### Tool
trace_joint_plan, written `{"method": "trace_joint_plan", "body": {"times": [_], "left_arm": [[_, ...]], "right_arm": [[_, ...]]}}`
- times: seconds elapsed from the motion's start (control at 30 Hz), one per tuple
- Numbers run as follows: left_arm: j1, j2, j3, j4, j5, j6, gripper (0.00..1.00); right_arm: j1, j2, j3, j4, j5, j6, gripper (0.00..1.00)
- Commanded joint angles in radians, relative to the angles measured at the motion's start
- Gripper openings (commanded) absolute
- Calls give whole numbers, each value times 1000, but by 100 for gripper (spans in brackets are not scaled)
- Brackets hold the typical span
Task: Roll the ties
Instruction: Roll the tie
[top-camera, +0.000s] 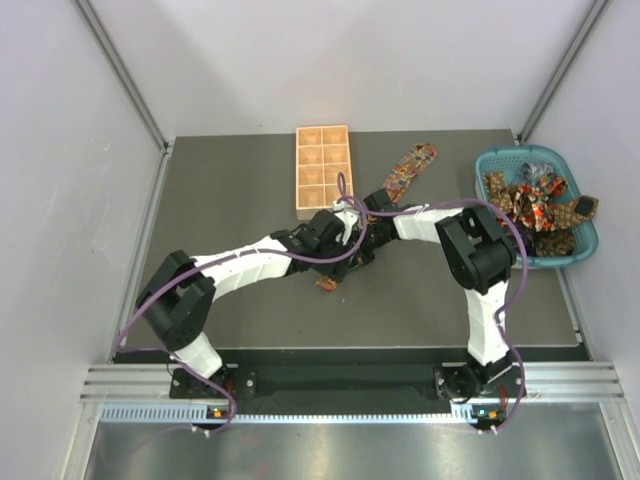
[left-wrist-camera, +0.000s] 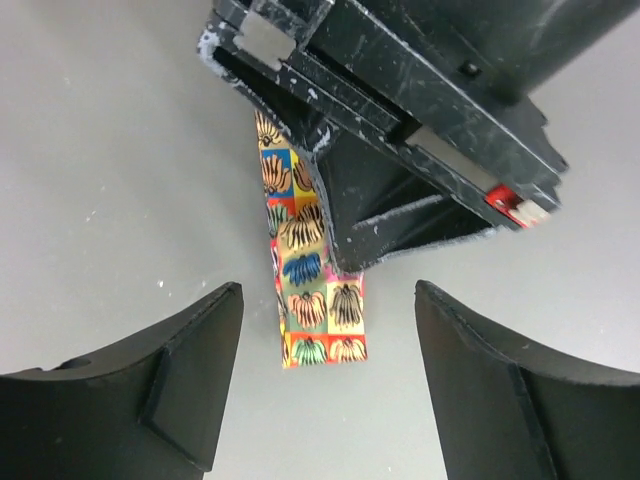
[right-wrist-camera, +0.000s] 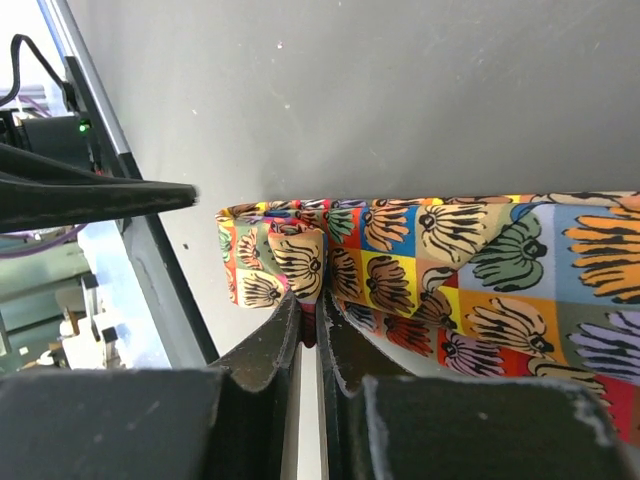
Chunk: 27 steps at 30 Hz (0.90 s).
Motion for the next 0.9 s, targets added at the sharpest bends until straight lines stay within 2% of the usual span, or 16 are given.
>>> {"method": "trace_joint_plan", "body": {"times": [0.0, 0.3, 0.47, 0.6, 0.73, 0.87], "left_arm": [[-1, 53, 26, -13, -12, 19, 74], [3, 139, 51, -34, -4, 44, 69], [2, 158, 57, -52, 37, 82, 61], [-6, 178, 63, -57, 10, 95, 56], [-23, 208, 85, -77, -42, 105, 44], [-27, 225, 80, -92, -67, 90, 36]], "right_arm": [[-19, 20, 13, 28, -15, -26, 3], [-24, 28, 16, 28, -14, -18, 3], [-24, 31, 19, 31, -17, -14, 3], [-24, 29, 18, 35, -27, -9, 3], [-24, 28, 14, 44, -38, -3, 4], [-24, 17, 11, 47, -29, 2, 15]]}}
